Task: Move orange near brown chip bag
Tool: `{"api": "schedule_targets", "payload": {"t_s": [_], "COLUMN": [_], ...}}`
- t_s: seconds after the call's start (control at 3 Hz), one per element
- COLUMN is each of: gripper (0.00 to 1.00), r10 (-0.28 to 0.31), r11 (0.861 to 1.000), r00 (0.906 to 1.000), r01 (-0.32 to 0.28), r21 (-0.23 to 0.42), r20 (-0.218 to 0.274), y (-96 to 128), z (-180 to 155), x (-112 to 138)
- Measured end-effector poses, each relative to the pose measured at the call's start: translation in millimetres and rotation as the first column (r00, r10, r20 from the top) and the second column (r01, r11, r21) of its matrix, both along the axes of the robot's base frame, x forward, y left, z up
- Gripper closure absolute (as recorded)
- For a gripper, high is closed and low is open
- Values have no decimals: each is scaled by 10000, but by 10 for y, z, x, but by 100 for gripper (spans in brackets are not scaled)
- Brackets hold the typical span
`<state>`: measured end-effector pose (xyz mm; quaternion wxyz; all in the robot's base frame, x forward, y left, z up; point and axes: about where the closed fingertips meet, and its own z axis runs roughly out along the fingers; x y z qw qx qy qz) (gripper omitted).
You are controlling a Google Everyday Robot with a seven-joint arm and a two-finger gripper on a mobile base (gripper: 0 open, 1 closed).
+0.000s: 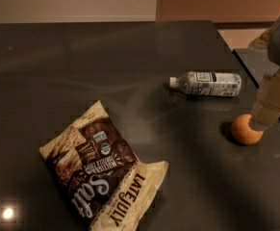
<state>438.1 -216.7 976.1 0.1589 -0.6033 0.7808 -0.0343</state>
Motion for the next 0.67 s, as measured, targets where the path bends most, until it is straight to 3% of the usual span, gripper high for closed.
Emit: {"api": "schedule_targets", "payload": {"t_s": [0.67], "gripper": [0], "r10": [206], "r11": [9996], "r00": [9998], "r01": [-204], "r21": [192], "r20": [-74], "y": [11], "z": [-22], "x": [-84]}}
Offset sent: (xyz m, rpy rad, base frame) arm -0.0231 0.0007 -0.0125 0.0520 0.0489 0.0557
